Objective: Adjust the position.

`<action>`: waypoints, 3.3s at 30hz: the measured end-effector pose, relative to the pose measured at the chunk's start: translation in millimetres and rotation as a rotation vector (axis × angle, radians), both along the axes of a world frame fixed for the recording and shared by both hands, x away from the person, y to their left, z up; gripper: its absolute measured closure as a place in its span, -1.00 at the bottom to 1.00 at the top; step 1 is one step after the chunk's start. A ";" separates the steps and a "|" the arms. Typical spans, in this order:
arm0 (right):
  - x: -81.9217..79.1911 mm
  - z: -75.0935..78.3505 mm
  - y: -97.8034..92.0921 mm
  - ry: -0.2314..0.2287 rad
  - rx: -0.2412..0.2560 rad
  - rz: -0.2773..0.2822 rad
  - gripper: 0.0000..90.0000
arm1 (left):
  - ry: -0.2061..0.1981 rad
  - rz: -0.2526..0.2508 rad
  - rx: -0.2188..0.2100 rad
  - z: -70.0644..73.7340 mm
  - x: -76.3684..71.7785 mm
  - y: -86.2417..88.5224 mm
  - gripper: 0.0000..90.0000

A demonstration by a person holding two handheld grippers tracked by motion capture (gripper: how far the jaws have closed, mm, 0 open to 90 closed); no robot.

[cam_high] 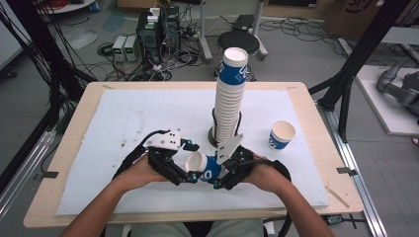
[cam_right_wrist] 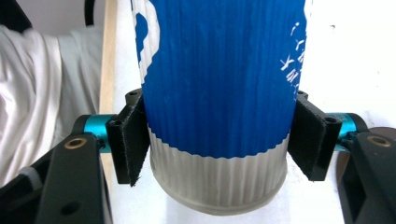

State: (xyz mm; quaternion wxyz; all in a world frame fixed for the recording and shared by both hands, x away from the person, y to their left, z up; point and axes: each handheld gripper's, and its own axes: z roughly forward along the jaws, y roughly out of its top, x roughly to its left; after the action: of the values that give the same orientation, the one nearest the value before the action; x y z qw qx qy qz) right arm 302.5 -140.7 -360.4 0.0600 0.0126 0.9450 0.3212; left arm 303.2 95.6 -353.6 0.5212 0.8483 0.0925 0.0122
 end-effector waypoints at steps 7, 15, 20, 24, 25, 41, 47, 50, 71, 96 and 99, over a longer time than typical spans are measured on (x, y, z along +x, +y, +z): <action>-0.7 5.2 11.5 -0.027 -0.100 0.012 -0.31 | 0.019 -0.013 0.039 -1.9 2.3 -1.2 -0.54; -1.2 4.6 17.6 -0.040 -0.155 0.021 -0.31 | 0.043 -0.037 0.072 -5.0 2.5 -1.2 -0.34; -1.6 5.2 16.2 -0.039 -0.155 0.018 -0.34 | 0.043 -0.033 0.046 -6.8 1.6 0.2 -0.31; -1.2 4.1 10.5 -0.016 -0.068 -0.005 -0.55 | 0.030 -0.026 0.010 -9.1 0.3 3.8 -0.32; -0.7 4.0 7.9 -0.011 -0.032 -0.004 -0.59 | 0.025 -0.029 0.003 -9.8 0.4 5.3 -0.32; -6.4 -3.7 -46.1 0.053 0.421 -0.068 -0.59 | -0.018 -0.068 -0.188 -21.9 -3.7 23.8 -0.32; -7.4 -13.3 -54.7 0.071 0.483 -0.078 -0.59 | -0.037 -0.080 -0.210 -24.6 -5.2 26.2 -0.32; -8.8 -17.8 -55.5 0.085 0.498 -0.071 -0.59 | -0.045 -0.089 -0.226 -24.3 -6.0 25.9 -0.32; -9.9 -31.5 -48.8 0.149 0.581 -0.026 -0.54 | -0.062 -0.122 -0.342 -22.4 -10.7 22.1 -0.32; -6.9 -26.2 -49.8 0.140 0.507 -0.026 -0.27 | -0.028 -0.016 -0.207 -23.0 -11.3 20.4 -0.64; -5.9 -24.4 -50.0 0.138 0.486 -0.027 -0.27 | -0.017 -0.010 -0.184 -20.0 -10.4 20.9 -0.71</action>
State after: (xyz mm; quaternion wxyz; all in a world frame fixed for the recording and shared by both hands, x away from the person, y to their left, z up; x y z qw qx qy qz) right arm 296.6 -190.8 -384.8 -0.0052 0.0613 0.8416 0.5365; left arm 292.9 116.5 -373.6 0.5977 0.7972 0.0843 0.0082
